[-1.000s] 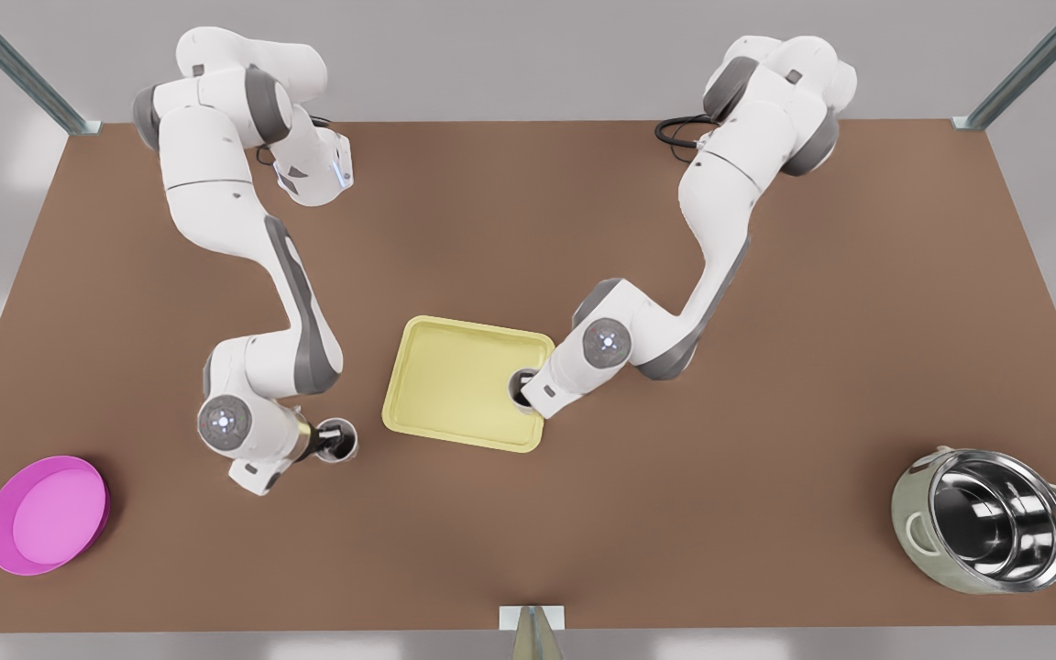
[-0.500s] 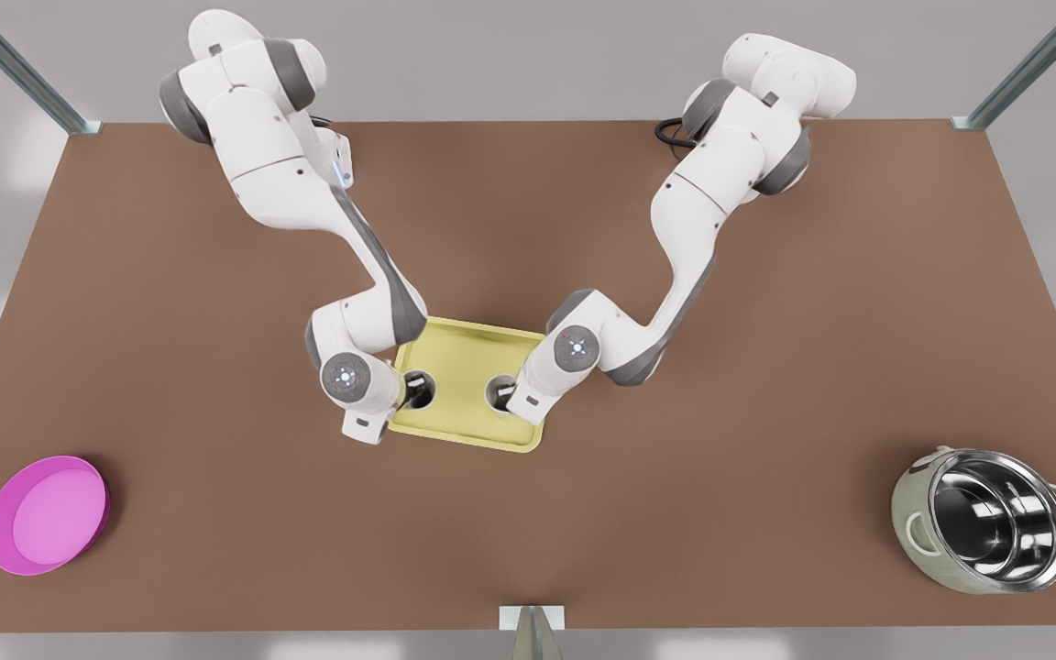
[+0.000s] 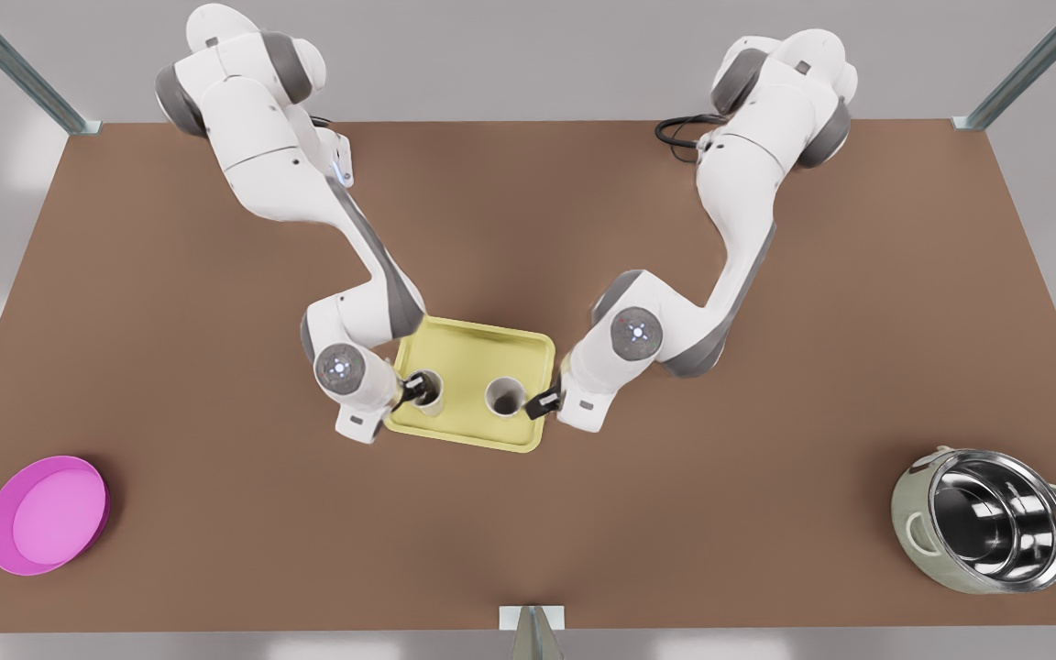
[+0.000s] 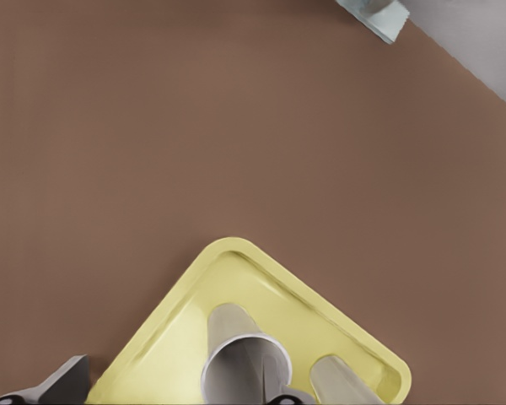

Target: Use both arms to respectively pick up the white IKEA cups from the middle-left and middle-right positions, then place the white IKEA cups onto the middle-middle tray, ensuring that the cups remain upright and do not tip over

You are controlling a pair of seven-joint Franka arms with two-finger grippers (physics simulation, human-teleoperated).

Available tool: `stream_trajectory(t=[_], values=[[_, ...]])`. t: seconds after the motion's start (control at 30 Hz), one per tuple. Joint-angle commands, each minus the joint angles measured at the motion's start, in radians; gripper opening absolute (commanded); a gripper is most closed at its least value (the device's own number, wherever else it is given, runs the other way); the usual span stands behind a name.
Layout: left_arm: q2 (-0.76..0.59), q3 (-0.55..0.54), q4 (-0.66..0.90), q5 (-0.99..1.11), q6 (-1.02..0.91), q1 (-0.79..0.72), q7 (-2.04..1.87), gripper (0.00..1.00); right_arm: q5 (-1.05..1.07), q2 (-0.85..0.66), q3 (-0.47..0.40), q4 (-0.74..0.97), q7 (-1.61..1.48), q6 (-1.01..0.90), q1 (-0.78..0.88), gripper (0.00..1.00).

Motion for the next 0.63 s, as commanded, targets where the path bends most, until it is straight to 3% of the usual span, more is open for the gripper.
stream_trajectory(t=[0.0, 0.1, 0.17, 0.2, 0.27, 0.3, 0.4, 0.47, 0.6], values=[[-0.07, 0.001, 0.002, 0.008, -0.44, 0.095, 0.068, 1.0, 0.023, -0.03, -0.001, 0.003, -0.054, -0.152, 0.0, 1.0], [-0.093, 0.002, 0.051, 0.17, -0.635, 0.272, 0.419, 1.0, 0.013, -0.084, -0.012, 0.051, -0.042, -0.336, -0.054, 1.0], [-0.093, 0.004, 0.129, 0.204, -0.73, 0.345, 0.626, 1.0, -0.112, -0.087, -0.04, 0.114, -0.045, -0.389, -0.098, 1.0], [-0.157, 0.004, 0.149, 0.198, -0.771, 0.373, 0.773, 1.0, -0.126, -0.087, -0.06, 0.166, -0.048, -0.432, -0.141, 1.0], [-0.465, 0.045, -0.245, 0.191, -0.537, 0.379, 0.968, 1.0, -0.126, -0.086, -0.127, 0.232, -0.039, -0.469, -0.166, 1.0], [-0.55, 0.059, -0.312, 0.168, -0.494, 0.38, 0.968, 1.0, -0.126, -0.092, -0.141, 0.32, -0.036, -0.602, -0.161, 1.0], [-0.57, 0.122, -0.31, 0.074, -0.553, 0.379, 1.013, 1.0, -0.157, -0.283, -0.182, 0.329, -0.048, -0.658, -0.163, 1.0], [-0.568, 0.12, -0.31, 0.079, -0.543, 0.377, 1.011, 1.0, -0.178, -0.463, -0.178, 0.143, -0.033, -0.644, -0.173, 1.0], [-0.554, 0.12, -0.305, 0.066, -0.563, 0.377, 1.014, 1.0, -0.172, -0.472, -0.176, 0.132, -0.034, -0.644, -0.184, 1.0]])
